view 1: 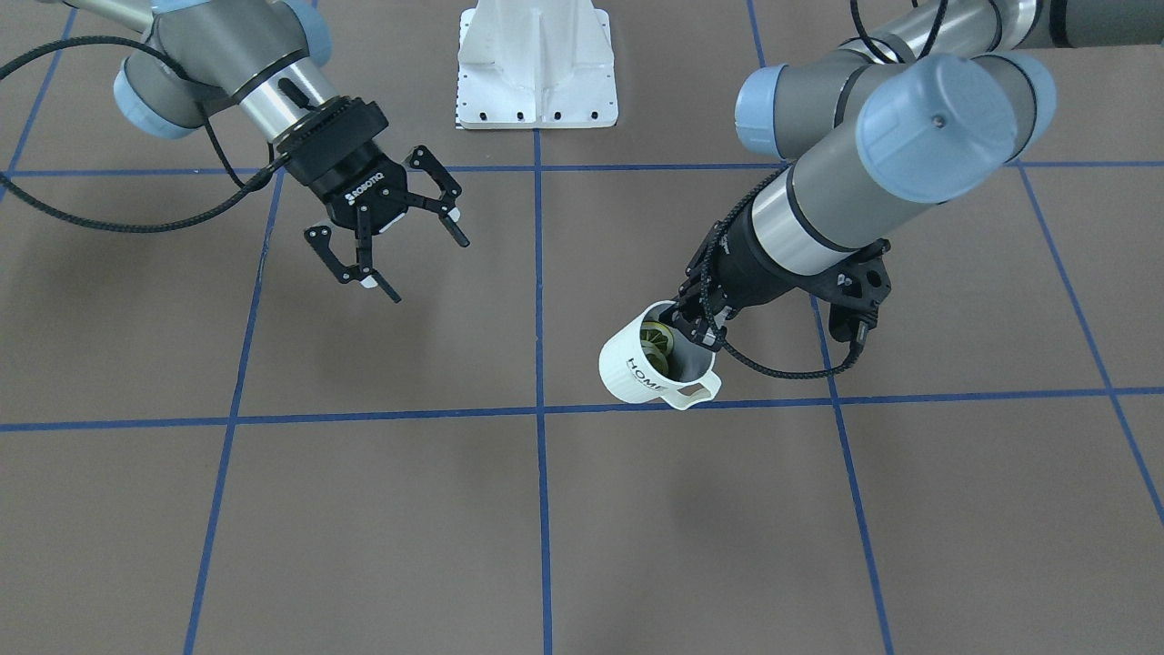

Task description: Left arm hands cup to right arm to dump lemon

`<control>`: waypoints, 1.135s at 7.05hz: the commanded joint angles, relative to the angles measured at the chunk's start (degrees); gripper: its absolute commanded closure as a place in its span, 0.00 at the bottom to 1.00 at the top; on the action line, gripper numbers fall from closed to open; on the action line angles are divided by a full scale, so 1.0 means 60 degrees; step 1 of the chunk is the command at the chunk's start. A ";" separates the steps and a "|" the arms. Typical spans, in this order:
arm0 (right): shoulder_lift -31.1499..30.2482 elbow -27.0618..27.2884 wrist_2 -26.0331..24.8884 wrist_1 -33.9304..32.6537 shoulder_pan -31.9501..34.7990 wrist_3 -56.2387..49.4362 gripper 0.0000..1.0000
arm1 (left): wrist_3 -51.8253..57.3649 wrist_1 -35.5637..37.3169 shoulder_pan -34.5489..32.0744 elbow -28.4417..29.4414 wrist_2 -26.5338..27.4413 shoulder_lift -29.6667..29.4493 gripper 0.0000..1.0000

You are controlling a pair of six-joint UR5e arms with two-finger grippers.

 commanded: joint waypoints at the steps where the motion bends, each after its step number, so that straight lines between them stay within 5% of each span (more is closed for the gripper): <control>1: 0.0177 0.0055 -0.1115 0.0042 -0.0798 -0.0108 0.02 | -0.0217 0.0023 0.0404 0.0454 -0.0007 -0.0770 1.00; 8: 0.0178 0.0041 -0.1502 -0.0002 -0.0935 -0.1043 0.02 | -0.0467 0.0081 0.1021 0.0939 -0.0051 -0.1593 1.00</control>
